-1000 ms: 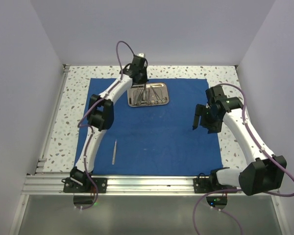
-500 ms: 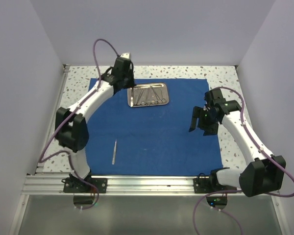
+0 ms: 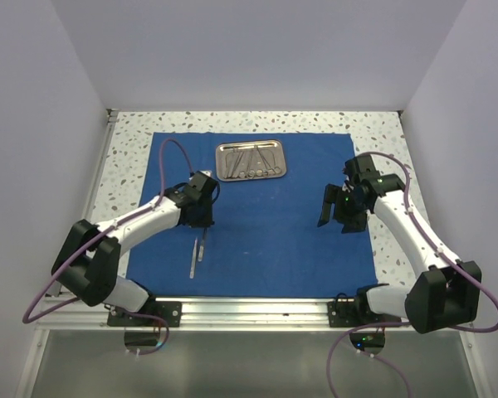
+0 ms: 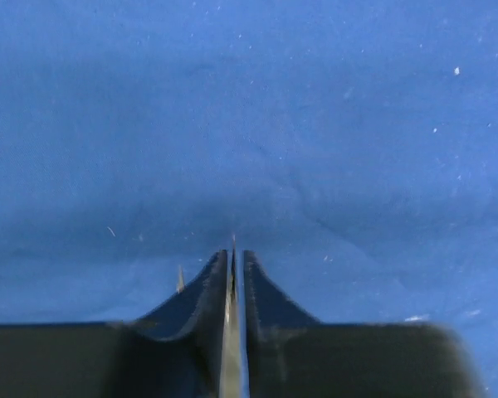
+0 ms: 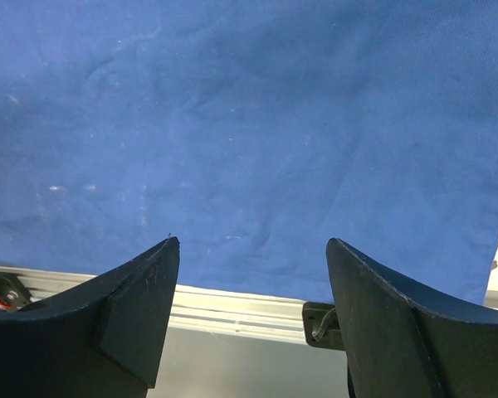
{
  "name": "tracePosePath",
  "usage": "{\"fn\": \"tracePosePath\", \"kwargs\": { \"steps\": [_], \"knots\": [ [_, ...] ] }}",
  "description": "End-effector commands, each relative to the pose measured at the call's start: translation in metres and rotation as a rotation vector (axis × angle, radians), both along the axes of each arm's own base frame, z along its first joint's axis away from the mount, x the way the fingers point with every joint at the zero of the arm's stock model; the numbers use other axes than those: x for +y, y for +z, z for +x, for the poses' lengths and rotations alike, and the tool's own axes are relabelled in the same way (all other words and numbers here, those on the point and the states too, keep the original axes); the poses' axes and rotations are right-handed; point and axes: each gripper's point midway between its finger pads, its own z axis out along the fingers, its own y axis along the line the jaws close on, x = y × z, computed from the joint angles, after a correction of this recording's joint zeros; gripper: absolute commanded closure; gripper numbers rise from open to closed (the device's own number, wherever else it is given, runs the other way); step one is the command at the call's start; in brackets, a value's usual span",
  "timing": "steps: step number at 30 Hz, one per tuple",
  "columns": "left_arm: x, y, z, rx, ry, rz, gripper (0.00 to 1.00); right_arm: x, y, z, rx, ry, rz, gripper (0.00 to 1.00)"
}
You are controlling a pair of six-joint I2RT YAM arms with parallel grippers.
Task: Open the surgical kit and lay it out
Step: Place the medical item in the surgical kit, then pick up the medical item from the container.
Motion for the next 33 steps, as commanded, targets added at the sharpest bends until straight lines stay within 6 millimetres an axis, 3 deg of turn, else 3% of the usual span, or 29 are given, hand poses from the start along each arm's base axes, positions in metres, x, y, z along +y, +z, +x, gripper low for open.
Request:
{"fn": "tracePosePath", "kwargs": {
  "steps": [1,2,3,6,8,11,15,23,28,33],
  "knots": [
    [-0.007,0.013,0.011,-0.069,0.038,-0.038,0.81,0.002,0.001,0.002,-0.017,0.009,0.018,0.25],
    [-0.008,0.015,0.013,-0.076,0.037,-0.038,0.72,0.002,0.000,0.001,-0.015,0.010,0.016,0.24],
    [-0.010,0.020,0.019,-0.085,0.034,-0.038,0.54,0.001,0.000,0.000,-0.015,0.007,0.011,0.24],
    [-0.019,0.032,0.039,-0.120,0.013,-0.026,0.40,-0.003,0.000,-0.003,-0.017,0.001,-0.008,0.24],
    [-0.023,0.037,0.054,-0.146,-0.013,-0.001,0.39,-0.006,0.001,-0.005,-0.020,-0.003,-0.017,0.24],
    [-0.036,0.048,0.094,-0.187,-0.041,0.037,0.41,-0.009,0.004,-0.007,-0.025,-0.012,-0.035,0.24],
    [-0.065,0.055,0.162,-0.235,-0.065,0.047,0.44,-0.010,0.008,-0.010,-0.024,-0.023,-0.036,0.24],
    [-0.087,0.029,0.263,-0.244,-0.040,0.033,0.49,-0.018,0.019,-0.011,-0.017,-0.027,-0.076,0.24],
    [-0.093,0.009,0.285,-0.214,-0.044,0.016,0.49,-0.024,0.022,-0.010,-0.010,-0.028,-0.114,0.24],
    [-0.091,-0.004,0.284,-0.207,-0.044,0.008,0.50,-0.026,0.023,-0.008,-0.002,-0.024,-0.125,0.24]
  ]
}}
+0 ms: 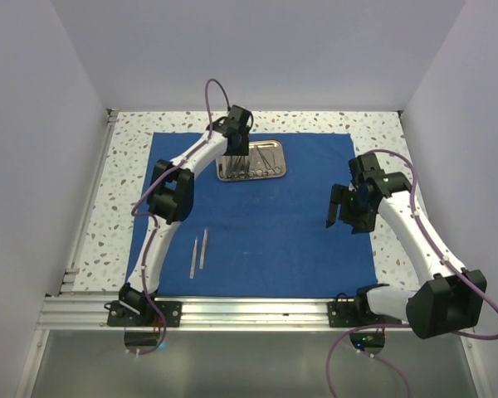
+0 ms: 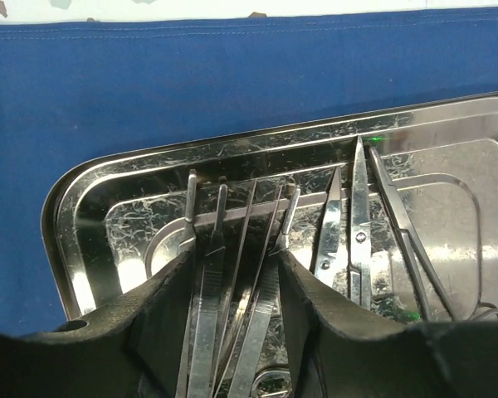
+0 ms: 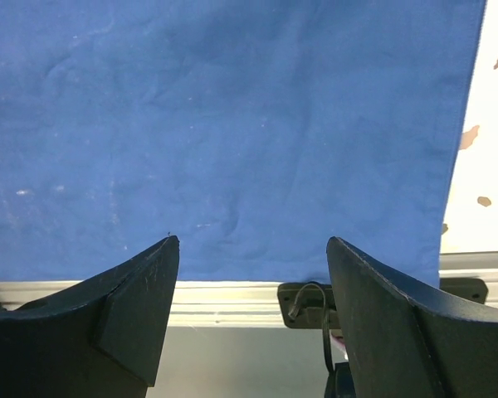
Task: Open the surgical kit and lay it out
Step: Pick up the medical item from the container.
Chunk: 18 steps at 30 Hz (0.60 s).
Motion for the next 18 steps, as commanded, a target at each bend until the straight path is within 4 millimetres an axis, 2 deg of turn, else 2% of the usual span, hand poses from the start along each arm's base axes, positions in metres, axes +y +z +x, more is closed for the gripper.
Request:
{"fn": "tracePosePath", "kwargs": {
  "steps": [1,8,13,18],
  "knots": [
    [-0.003,0.010,-0.001,-0.013,-0.031,-0.014,0.51,-0.008,0.007,0.004,-0.002,0.001,-0.041,0.24],
    [0.005,-0.012,-0.012,0.040,-0.045,0.030,0.73,-0.006,0.001,0.008,0.018,0.001,-0.036,0.24],
    [0.013,-0.025,-0.020,0.071,-0.047,0.069,0.76,-0.005,-0.002,0.009,0.017,-0.006,-0.031,0.24],
    [0.024,-0.043,-0.032,0.129,-0.033,0.122,0.92,-0.005,-0.003,0.009,0.014,-0.010,-0.030,0.24]
  ]
}}
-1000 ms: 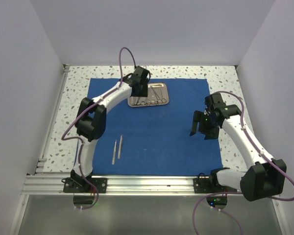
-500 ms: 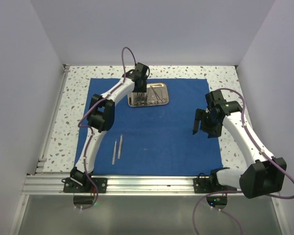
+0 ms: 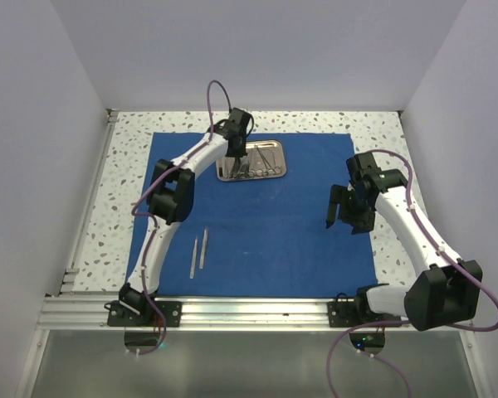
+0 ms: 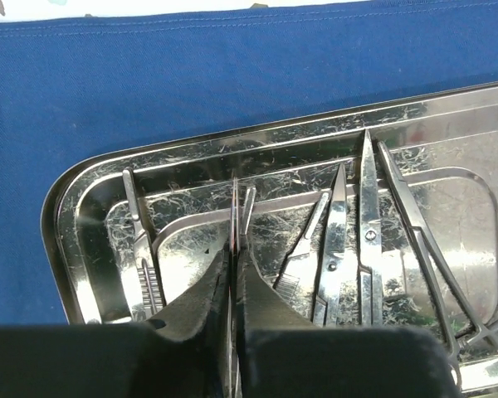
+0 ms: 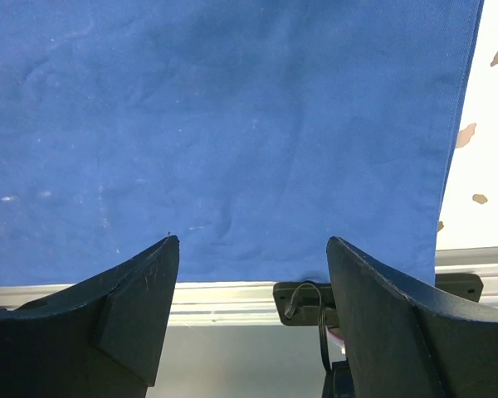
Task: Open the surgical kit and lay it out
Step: Pick up the medical item from the container, then place the medical item in the surgical kit.
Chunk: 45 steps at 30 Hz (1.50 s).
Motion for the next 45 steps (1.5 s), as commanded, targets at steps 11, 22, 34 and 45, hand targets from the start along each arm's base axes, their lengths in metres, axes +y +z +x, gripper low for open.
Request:
{"fn": "tracePosePath", "kwargs": {
  "steps": [11,22,34,45],
  "knots": [
    [0.021,0.012,-0.015,0.055,0.018,0.084,1.00,-0.003,0.008,0.006,-0.051,-0.005,-0.003,0.24],
    [0.038,0.124,-0.029,-0.083,0.066,0.013,1.00,0.008,0.011,0.012,-0.078,0.007,0.052,0.24],
    [0.092,0.045,-0.232,0.141,0.135,0.034,1.00,0.021,-0.007,0.009,-0.058,0.032,0.124,0.24],
    [0.097,0.016,-0.299,0.213,0.156,-0.011,0.87,0.020,-0.015,0.007,-0.037,0.046,0.118,0.24]
  ]
}}
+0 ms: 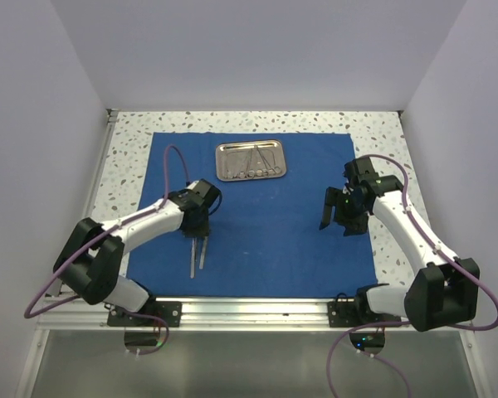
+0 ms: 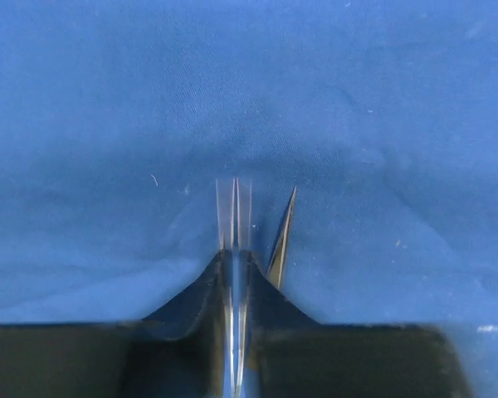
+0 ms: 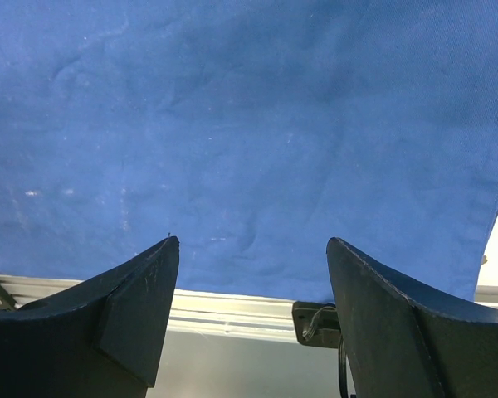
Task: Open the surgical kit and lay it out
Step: Place the medical item in the surgical kit, then pick up the medical item from the container.
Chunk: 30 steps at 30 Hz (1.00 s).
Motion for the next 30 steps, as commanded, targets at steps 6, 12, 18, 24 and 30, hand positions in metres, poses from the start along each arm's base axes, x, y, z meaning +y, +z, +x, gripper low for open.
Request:
{"fn": "tracePosePath", "kwargs": {
  "steps": [6,12,18,24,30],
  "knots": [
    [-0.018,0.042,0.032,-0.139,0.022,-0.061,0.25,0.000,0.003,0.000,-0.024,0.012,0.015,0.24],
    [-0.043,0.081,0.109,-0.247,-0.042,-0.032,0.28,-0.003,0.005,-0.007,-0.028,-0.011,0.007,0.24],
    [-0.056,0.080,0.211,-0.276,-0.003,-0.051,0.37,0.003,0.025,-0.003,-0.069,-0.035,0.045,0.24],
    [-0.076,0.091,0.311,-0.375,0.018,-0.115,0.39,-0.003,0.037,-0.002,-0.073,-0.048,0.015,0.24],
    [-0.086,0.061,0.348,-0.403,0.025,-0.177,0.42,-0.014,0.037,-0.002,-0.059,-0.057,-0.047,0.24]
  ]
}}
